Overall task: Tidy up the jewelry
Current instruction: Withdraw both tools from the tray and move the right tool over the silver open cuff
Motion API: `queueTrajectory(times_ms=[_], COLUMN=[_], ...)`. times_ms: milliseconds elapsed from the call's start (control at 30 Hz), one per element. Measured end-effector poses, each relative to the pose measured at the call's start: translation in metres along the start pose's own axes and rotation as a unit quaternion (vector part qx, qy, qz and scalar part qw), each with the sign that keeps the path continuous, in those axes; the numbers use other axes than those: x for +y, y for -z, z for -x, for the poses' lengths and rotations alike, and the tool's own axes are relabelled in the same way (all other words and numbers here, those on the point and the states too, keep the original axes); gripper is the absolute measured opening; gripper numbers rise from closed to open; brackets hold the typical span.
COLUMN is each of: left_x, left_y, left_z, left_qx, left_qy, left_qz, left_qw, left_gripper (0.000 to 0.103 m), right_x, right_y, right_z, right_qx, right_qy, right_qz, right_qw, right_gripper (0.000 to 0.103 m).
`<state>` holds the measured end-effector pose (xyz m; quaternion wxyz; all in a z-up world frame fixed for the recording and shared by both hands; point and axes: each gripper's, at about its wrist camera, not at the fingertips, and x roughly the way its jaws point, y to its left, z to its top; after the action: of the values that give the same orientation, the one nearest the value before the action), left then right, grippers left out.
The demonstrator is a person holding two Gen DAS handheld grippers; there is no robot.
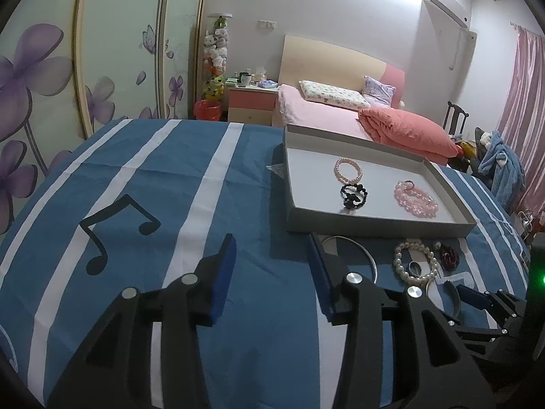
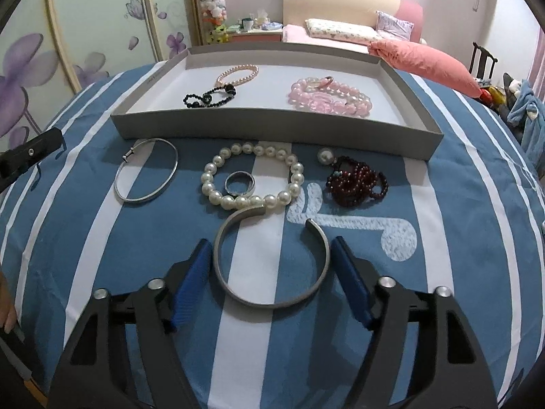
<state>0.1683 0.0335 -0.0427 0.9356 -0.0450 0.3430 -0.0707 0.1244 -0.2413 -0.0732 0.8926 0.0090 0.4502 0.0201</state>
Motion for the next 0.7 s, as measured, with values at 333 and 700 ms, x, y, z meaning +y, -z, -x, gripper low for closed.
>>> queueTrajectory(times_ms=[333, 700], left_x=[-0.037, -0.080], left_y=[0.009, 0.016], left_z=[-0.024, -0.061], left_qx=[0.054, 0.098], left_qy=[0.024, 0.007], left_qz=[-0.047, -0.112], left_qw=[0.9971, 0.9888], left_gripper=[0.053, 0.081], right_x=[-0.024, -0.031], right_y=[0.011, 0.012], right_z=[0.009, 0.011], right_qx=[-0.005, -0.007], right_qy=[-0.016, -0.021], right_qz=[0.016, 0.020], right_qw=[1.000, 1.000], right_gripper=[0.067, 0.067])
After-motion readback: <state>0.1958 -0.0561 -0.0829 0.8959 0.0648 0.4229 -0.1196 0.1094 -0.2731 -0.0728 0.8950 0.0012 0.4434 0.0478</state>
